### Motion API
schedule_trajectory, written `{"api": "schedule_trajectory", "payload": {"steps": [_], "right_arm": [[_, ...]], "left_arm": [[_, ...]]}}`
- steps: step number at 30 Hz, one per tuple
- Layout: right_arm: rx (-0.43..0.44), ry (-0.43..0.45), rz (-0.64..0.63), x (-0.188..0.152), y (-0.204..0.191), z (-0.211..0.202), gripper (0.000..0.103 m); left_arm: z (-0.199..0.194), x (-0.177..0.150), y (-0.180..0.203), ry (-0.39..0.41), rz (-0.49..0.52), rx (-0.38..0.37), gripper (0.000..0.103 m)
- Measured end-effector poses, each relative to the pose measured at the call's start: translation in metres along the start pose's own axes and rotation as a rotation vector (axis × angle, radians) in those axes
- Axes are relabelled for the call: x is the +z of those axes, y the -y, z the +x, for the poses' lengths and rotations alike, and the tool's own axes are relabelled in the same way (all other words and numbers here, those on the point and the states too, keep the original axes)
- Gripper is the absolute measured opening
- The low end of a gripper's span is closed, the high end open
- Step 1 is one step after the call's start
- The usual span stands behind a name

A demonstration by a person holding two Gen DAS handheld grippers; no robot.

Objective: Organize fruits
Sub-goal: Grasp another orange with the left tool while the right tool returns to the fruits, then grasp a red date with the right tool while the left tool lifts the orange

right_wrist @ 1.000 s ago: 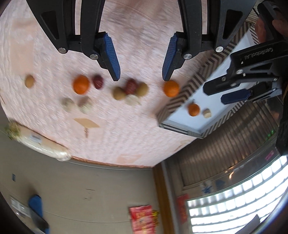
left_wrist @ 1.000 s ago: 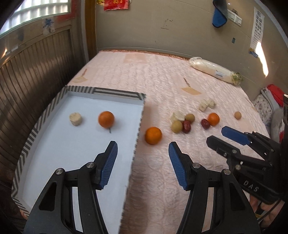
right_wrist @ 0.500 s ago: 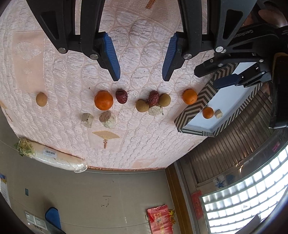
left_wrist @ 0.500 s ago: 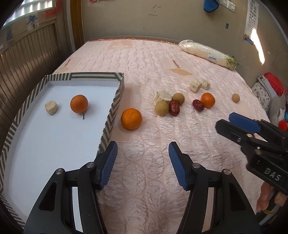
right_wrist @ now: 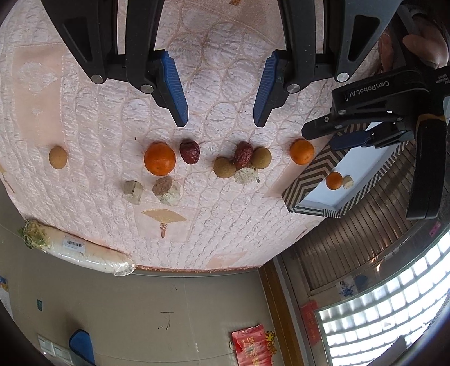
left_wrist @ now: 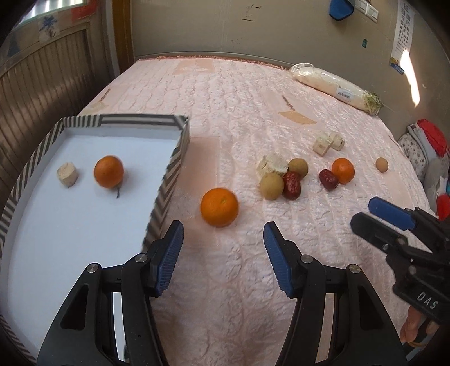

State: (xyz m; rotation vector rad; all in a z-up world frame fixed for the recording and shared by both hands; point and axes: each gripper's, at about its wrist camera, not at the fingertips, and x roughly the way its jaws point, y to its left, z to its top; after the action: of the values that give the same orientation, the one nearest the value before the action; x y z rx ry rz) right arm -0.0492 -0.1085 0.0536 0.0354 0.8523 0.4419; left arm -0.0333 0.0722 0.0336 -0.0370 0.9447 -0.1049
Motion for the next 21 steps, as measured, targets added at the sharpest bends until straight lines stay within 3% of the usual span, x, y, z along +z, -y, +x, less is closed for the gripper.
{"api": "schedule_trajectory", "payload": {"steps": [11, 12, 15, 17, 21], "right_arm": [[0.012, -0.005, -0.009, 0.002, 0.004, 0.008, 0.047], [0.013, -0.003, -0.012, 0.003, 0.004, 0.008, 0.047], [0.018, 0.002, -0.025, 0.007, 0.0, 0.013, 0.047], [0.033, -0.004, -0.042, 0.01, -0.003, 0.02, 0.047], [0.064, -0.041, -0.075, 0.014, -0.011, 0.039, 0.037]], "left_arm": [[0.023, 0.016, 0.008, -0.004, 0.017, 0.008, 0.059], [0.023, 0.016, 0.008, -0.003, 0.017, 0.004, 0.057], [0.024, 0.016, 0.008, 0.012, 0.032, 0.038, 0.032], [0.022, 0.015, 0.006, 0.013, 0.029, 0.026, 0.031], [0.02, 0.013, 0.005, 0.014, 0.03, 0.019, 0.031]]}}
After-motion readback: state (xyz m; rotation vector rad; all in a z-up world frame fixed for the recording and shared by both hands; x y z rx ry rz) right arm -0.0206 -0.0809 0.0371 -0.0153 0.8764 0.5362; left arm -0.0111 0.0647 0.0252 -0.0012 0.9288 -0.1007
